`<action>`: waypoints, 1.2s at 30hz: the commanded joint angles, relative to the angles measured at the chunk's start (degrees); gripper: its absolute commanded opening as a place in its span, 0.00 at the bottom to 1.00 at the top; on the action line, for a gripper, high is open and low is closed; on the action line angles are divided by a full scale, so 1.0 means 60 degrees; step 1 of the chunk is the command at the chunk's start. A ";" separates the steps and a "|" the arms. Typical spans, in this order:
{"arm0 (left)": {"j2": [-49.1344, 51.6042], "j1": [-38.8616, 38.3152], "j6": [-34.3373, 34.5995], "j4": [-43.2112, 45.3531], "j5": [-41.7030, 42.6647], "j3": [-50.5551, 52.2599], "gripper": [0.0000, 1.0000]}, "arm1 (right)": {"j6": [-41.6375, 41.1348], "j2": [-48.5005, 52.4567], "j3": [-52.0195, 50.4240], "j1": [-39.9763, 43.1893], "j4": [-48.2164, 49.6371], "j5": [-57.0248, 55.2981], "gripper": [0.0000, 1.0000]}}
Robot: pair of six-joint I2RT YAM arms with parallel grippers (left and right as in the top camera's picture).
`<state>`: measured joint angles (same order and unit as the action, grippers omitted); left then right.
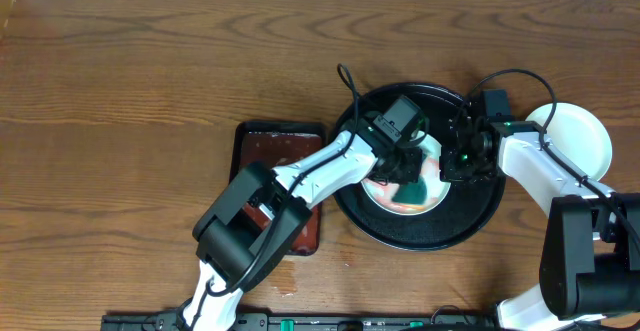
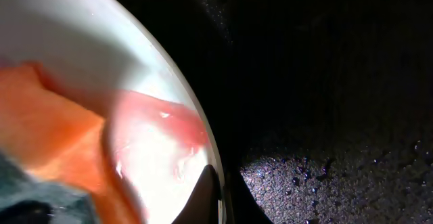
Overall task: Clean dirty plates on tray and stack at the side
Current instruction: 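Scrub the pale plate with the sponge while right gripper holds it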
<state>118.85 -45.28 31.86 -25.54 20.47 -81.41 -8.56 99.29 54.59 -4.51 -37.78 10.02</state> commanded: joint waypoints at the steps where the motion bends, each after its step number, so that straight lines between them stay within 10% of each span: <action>1: 0.0481 0.0404 -0.0299 -0.1220 -0.2601 0.0146 0.07 | 0.0080 0.0331 -0.0153 -0.0197 -0.0146 0.0091 0.01; 14: 0.0481 0.0729 -0.0623 -0.3832 -0.5446 -0.1002 0.07 | 0.0076 0.0331 -0.0153 -0.0193 -0.0240 0.0051 0.01; 25: 0.0911 0.0423 -0.0619 -0.1668 0.0692 -0.0954 0.07 | 0.0076 0.0331 -0.0153 -0.0197 -0.0273 -0.0091 0.01; 36: 0.0911 -0.0244 -0.0426 -0.0331 0.2736 -0.0954 0.08 | 0.0073 0.0331 -0.0153 -0.0204 -0.0280 -0.0087 0.01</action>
<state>122.98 -44.95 28.53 -27.77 28.16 -87.68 -8.62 99.55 54.61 -5.39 -38.92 12.25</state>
